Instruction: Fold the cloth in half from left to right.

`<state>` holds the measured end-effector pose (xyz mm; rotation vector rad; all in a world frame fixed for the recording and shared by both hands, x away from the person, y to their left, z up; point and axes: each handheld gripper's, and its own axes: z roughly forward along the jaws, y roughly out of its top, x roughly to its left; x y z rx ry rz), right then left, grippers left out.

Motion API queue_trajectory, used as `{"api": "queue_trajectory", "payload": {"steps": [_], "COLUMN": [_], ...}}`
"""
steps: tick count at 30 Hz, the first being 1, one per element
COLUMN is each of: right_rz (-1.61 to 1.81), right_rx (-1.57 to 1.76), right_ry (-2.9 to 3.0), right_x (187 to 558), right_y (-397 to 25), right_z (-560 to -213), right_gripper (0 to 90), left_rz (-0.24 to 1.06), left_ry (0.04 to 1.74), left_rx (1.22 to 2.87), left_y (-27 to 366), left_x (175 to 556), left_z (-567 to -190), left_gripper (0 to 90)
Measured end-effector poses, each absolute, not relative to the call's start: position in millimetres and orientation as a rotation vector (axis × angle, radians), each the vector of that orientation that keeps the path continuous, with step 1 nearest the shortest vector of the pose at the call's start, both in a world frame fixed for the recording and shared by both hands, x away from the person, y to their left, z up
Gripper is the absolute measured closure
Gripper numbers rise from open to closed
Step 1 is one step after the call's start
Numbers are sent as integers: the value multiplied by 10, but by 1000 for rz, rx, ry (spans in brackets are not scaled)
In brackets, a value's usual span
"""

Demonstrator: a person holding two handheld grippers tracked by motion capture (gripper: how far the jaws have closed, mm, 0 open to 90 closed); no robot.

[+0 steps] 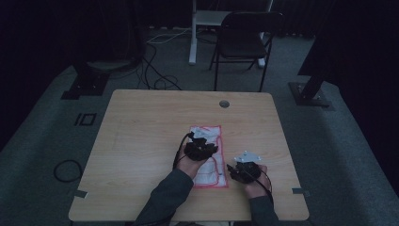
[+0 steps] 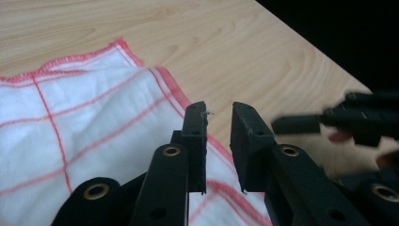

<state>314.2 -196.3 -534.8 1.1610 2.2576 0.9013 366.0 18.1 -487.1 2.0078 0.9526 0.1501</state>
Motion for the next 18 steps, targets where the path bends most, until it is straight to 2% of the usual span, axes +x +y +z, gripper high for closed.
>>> {"api": "queue_trajectory", "payload": {"steps": [5,12,18], "right_rz": [907,959,989], "right_rx": [1162,1181,1221], "right_ry": [2229,2200,2182], "right_x": [3224,3416,3662], "right_y": [-1925,-1900,-1880], "right_z": [-5307,-5212,-5170], "right_gripper": [553,662,644], "left_rz": [151,125,120], "left_ry": [920,896,890], "left_rx": [2023,2070,2092], "left_y": [209,174,84], "left_x": [3423,3202,3084], "left_z": [-4921,-5078,-5185], "left_gripper": [748,726,682]}}
